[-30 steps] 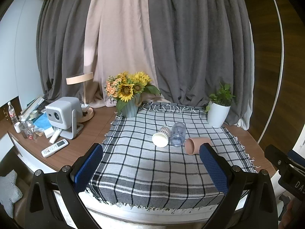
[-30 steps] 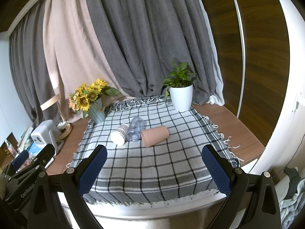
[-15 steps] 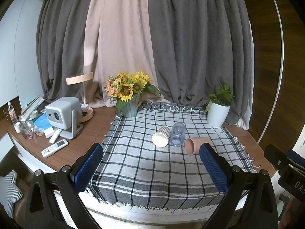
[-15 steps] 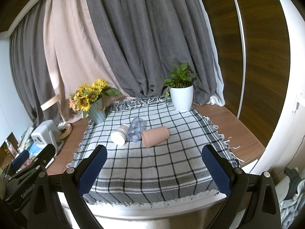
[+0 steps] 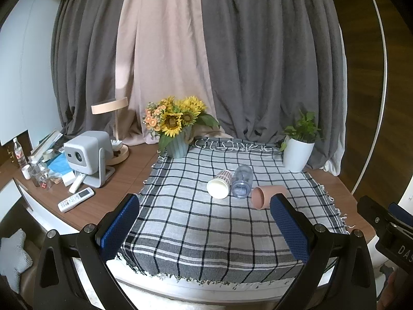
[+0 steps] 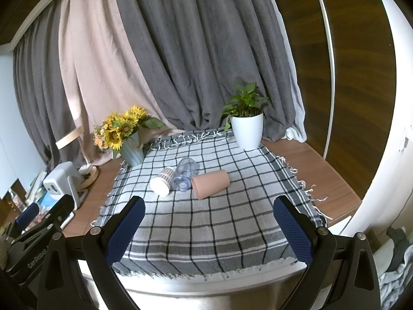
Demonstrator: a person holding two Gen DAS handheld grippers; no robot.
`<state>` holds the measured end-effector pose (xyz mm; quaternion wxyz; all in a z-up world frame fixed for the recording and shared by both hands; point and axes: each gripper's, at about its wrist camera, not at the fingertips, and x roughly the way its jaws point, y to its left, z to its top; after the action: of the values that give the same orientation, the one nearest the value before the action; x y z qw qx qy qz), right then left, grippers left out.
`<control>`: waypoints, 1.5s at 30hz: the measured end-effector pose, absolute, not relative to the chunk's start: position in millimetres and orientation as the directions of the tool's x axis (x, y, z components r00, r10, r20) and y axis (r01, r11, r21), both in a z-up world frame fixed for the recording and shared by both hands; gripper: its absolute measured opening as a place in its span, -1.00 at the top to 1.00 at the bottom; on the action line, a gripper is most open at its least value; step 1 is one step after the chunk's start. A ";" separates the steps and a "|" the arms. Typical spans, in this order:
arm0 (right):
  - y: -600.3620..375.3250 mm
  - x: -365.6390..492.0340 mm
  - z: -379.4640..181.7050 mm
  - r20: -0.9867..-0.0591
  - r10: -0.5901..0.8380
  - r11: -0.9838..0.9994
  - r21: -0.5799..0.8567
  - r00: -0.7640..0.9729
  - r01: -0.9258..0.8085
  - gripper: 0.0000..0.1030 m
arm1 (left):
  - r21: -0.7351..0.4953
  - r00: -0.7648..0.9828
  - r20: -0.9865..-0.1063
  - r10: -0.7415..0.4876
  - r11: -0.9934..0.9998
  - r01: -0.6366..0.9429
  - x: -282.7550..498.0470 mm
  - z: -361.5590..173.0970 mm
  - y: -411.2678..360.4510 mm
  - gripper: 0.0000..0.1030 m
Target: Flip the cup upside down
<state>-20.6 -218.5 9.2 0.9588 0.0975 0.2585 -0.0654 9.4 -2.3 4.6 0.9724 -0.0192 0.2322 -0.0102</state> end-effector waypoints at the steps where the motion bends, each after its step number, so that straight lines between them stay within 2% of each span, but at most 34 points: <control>1: -219.1 -19.5 8.6 -0.509 -0.072 0.973 0.154 0.858 0.173 -0.94 | -0.041 0.891 -0.454 -0.023 0.999 0.005 10.0 4.2 -2.9 -1.00; 14: -245.0 17.8 -9.6 -0.540 0.031 0.983 0.169 0.841 0.072 -0.94 | -0.012 0.859 -0.507 0.076 0.995 -0.095 27.8 -14.5 -30.4 -1.00; 22: -237.4 58.8 -29.8 -0.586 0.096 0.987 0.163 0.805 0.001 -0.94 | 0.030 0.802 -0.583 0.132 0.990 -0.141 65.1 -37.5 -23.7 -1.00; 29: -207.8 122.7 -51.7 -0.637 0.153 0.974 0.226 0.756 -0.007 -0.94 | 0.049 0.768 -0.635 0.081 0.997 -0.066 138.1 -56.0 11.6 -1.00; 32: -189.6 149.9 -56.4 -0.651 0.117 0.974 0.223 0.750 0.042 -0.94 | 0.070 0.736 -0.673 0.071 0.997 -0.032 179.9 -62.9 29.3 -1.00; 37: -157.5 211.4 -64.6 -0.698 0.095 0.968 0.231 0.709 0.098 -0.94 | 0.031 0.677 -0.736 0.014 0.999 0.013 241.6 -78.4 61.0 -1.00; 45: -120.1 300.1 -91.8 -0.766 0.075 0.967 0.213 0.638 0.142 -0.86 | 0.052 0.629 -0.777 -0.009 0.996 0.079 317.5 -104.4 80.5 -1.00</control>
<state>300.1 -120.1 -91.8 0.8960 0.1278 0.4249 -0.0189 317.5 80.5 -104.4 0.9017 0.0406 0.4297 -0.0244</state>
